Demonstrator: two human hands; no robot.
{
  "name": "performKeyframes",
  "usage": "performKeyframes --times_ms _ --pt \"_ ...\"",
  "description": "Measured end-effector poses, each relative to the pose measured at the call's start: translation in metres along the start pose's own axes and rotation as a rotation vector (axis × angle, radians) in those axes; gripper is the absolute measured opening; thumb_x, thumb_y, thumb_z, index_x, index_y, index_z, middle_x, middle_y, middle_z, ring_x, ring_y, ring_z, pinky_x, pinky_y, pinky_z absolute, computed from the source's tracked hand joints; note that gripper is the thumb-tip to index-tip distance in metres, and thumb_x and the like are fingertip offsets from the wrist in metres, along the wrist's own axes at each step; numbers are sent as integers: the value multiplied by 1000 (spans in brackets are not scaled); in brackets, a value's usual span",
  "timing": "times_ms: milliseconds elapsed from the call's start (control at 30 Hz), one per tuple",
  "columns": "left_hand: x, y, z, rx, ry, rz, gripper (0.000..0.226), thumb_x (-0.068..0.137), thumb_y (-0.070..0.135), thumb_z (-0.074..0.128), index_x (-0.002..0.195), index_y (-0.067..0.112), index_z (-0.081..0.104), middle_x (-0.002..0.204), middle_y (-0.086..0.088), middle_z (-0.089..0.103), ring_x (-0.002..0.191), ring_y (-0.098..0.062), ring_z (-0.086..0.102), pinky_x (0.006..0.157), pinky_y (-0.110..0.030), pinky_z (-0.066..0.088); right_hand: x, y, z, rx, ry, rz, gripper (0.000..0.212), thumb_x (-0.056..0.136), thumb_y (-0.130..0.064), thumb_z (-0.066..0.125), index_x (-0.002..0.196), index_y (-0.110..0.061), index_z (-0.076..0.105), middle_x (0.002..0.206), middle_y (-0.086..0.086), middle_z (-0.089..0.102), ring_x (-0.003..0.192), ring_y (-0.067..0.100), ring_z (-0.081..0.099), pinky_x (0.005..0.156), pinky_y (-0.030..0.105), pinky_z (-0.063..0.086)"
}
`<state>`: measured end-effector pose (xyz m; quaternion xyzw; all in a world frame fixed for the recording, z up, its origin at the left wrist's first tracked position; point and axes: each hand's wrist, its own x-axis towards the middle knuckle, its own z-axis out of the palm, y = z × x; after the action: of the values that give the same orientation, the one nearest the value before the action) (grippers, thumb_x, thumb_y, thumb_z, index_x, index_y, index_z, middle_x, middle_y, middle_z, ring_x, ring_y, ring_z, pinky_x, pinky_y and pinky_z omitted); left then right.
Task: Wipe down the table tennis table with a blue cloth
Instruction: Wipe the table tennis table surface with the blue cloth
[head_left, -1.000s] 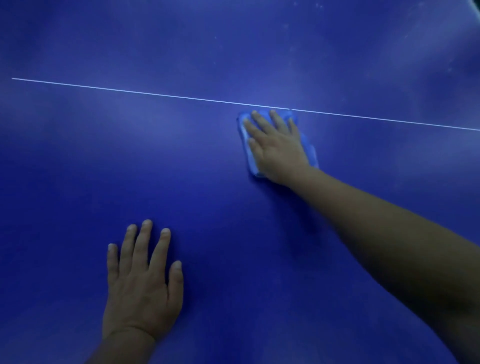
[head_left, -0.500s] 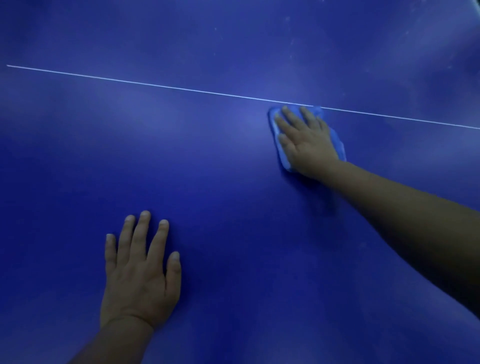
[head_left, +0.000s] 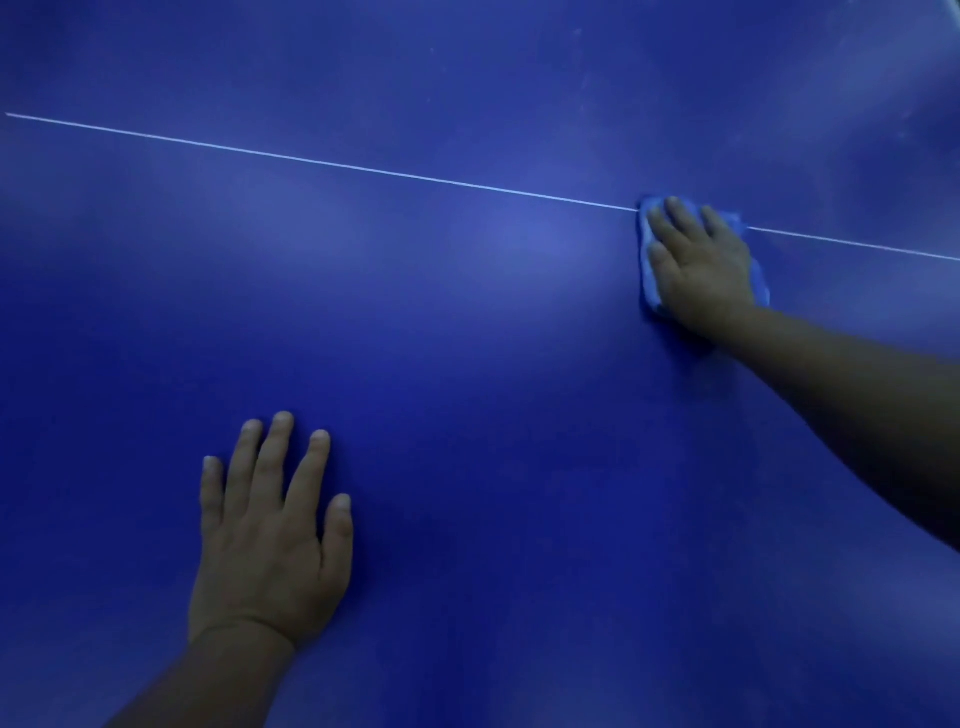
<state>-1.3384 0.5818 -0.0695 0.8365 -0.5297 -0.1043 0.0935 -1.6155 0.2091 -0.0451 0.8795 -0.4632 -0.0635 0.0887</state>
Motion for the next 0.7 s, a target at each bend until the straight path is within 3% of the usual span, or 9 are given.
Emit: performKeyframes --times_ms 100,233,300,400,467,500,533,600,700 --pt "1 -1 -1 -10 -7 0 67 93 45 28 144 6 48 157 -18 33 149 -33 18 121 -56 7 -55 -24 8 -39 155 -420 37 103 -17 39 124 3 62 141 25 54 130 50 48 105 67 37" --pt "1 0 -1 -9 -7 -2 67 92 45 29 143 5 50 156 -19 34 148 -34 20 120 -58 9 -157 -53 8 186 -66 -762 47 106 -45 29 149 -31 43 160 -2 34 148 36 28 118 55 19" --pt "1 -1 -1 -7 -10 1 68 92 45 29 143 5 49 156 -19 34 148 -35 20 120 -58 9 -130 -48 7 147 -47 -792 48 104 -41 32 146 -26 49 158 1 38 144 38 34 117 54 24" --pt "1 -1 0 -3 -3 2 68 92 45 29 143 5 49 156 -18 34 149 -34 19 120 -57 8 -43 -37 0 112 -1 -276 51 106 -32 26 148 -12 45 160 10 32 146 39 30 117 56 23" --pt "0 -1 0 -6 2 3 68 92 45 29 143 5 49 156 -18 34 149 -34 19 120 -57 8 -4 -33 -1 216 -19 202 51 107 -36 27 156 -24 30 166 -2 20 152 31 15 121 53 12" --pt "0 -2 1 -9 7 3 67 92 45 29 143 5 49 156 -18 34 149 -34 19 120 -58 9 1 -43 -1 240 -18 290 51 106 -39 26 157 -28 27 166 -6 18 152 30 13 121 52 11" --pt "1 -3 1 -7 11 6 67 92 44 30 142 4 50 156 -19 34 148 -35 20 120 -58 9 0 -58 0 205 -16 243 52 106 -40 22 156 -29 26 166 -6 19 152 30 13 120 53 13" --pt "0 -3 2 2 6 12 67 92 44 30 143 5 49 156 -19 34 149 -35 19 119 -60 10 -23 -90 1 146 -4 -147 58 103 -43 12 156 -26 31 164 -3 25 150 34 20 118 55 19" --pt "1 -3 1 10 3 4 67 92 44 29 143 5 49 156 -19 34 149 -35 19 119 -60 11 -55 -89 4 168 -20 -540 52 103 -43 28 148 -24 47 157 0 40 144 33 34 116 53 24"
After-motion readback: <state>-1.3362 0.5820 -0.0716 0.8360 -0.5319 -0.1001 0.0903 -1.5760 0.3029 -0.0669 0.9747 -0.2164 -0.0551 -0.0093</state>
